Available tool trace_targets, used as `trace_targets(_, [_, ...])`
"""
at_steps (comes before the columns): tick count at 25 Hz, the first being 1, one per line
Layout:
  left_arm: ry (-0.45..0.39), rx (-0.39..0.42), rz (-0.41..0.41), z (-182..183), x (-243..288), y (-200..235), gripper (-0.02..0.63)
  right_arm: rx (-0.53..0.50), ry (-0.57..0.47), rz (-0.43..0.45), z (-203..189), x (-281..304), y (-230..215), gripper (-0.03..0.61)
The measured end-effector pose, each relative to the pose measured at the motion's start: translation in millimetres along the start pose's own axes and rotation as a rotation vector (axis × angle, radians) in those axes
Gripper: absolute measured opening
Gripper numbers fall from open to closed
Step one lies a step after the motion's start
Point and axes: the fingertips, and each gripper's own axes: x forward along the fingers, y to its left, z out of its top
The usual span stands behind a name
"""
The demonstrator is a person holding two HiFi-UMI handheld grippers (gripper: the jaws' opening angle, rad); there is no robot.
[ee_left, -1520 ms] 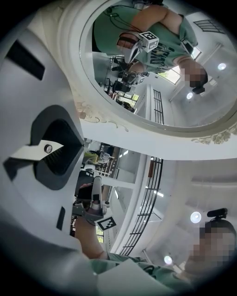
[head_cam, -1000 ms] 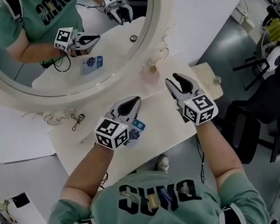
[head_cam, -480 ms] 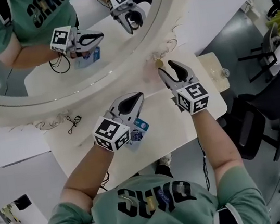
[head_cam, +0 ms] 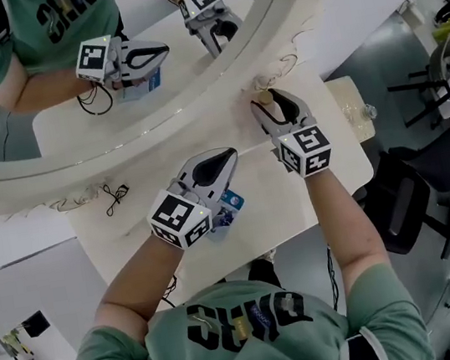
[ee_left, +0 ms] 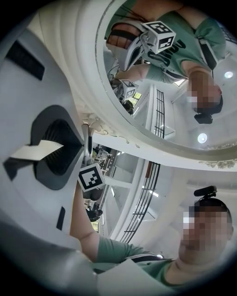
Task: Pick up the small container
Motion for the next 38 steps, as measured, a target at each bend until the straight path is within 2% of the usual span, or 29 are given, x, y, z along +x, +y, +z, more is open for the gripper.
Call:
trace_targets(4, [-0.002,-0.014,0.0,-5,0,3,0.0,-0.001,-0.007,-0.023,-3,7,-5,0.199])
trace_targets(7, [-0.002,-0.027,0.0,-8,-1,3,0.0,-0.001,-0.024,-0.039,0,5,-9,0.15])
trace_targets(12, [-0.002,-0.021,-0.004,-3,-2,-2,0.0,0.046,-0.056,-0.049,11,-11,-13,0.146])
trace_targets(16, [-0.017,-0.003,-0.009,2,-3,-8,0.0,0.027,-0.06,-0.055,17,-28,-12,0.146])
trace_targets(24, [-0.051,0.027,-0.037,22,-1,-37,0.0,0.0,-0.061,-0.076,36,-67,-15,0.146])
trace_targets(38, [-0.083,0.092,-0.065,84,0,-91,0.0,-0.011,-0.096,-0.104,109,-137,-18,0.146])
